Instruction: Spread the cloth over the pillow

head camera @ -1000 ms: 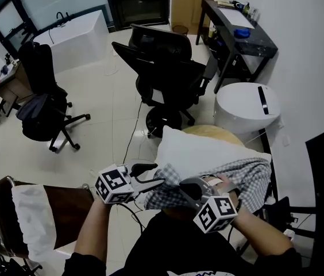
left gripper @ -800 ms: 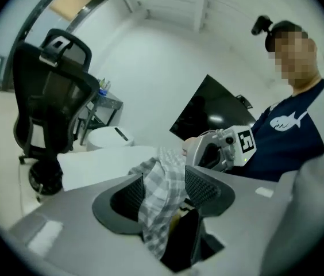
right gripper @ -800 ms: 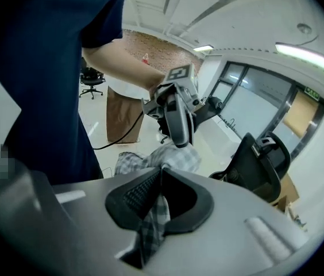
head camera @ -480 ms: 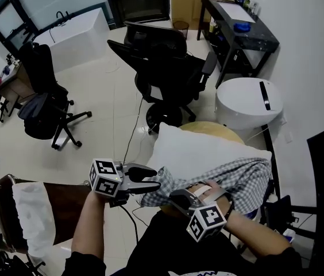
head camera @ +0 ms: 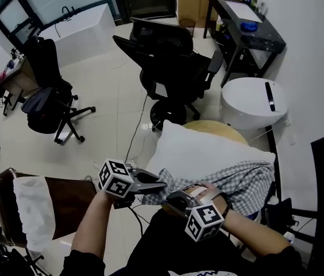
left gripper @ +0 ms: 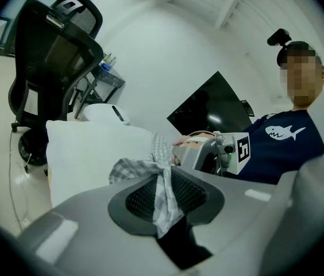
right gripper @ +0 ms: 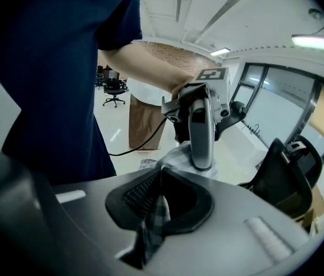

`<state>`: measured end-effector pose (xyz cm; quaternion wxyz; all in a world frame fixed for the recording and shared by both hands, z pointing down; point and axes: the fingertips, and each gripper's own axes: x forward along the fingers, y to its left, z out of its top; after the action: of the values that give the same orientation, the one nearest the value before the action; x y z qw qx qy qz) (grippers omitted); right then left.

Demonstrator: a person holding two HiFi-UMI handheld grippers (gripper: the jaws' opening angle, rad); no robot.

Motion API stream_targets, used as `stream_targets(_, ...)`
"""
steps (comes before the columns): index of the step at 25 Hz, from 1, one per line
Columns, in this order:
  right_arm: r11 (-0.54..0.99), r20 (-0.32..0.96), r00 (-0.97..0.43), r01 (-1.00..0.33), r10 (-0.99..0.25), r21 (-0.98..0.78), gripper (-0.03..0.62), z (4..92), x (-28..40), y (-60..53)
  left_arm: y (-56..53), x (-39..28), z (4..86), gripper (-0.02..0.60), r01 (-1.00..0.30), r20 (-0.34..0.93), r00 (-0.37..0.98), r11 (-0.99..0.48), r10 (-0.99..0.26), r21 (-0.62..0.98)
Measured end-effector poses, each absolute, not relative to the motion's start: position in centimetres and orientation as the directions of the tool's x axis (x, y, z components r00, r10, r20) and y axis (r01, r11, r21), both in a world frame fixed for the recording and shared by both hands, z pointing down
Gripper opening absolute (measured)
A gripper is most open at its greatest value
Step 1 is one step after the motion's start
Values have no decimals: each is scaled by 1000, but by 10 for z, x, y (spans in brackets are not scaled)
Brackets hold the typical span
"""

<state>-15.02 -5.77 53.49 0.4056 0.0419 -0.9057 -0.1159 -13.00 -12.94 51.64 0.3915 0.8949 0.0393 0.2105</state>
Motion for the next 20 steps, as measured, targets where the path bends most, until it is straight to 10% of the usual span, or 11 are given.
stream_targets(20, 947, 658, -730, -50, 182, -318, 120, 528, -99, -118, -42, -174, 497, 2, 133, 474, 817, -906, 329, 401)
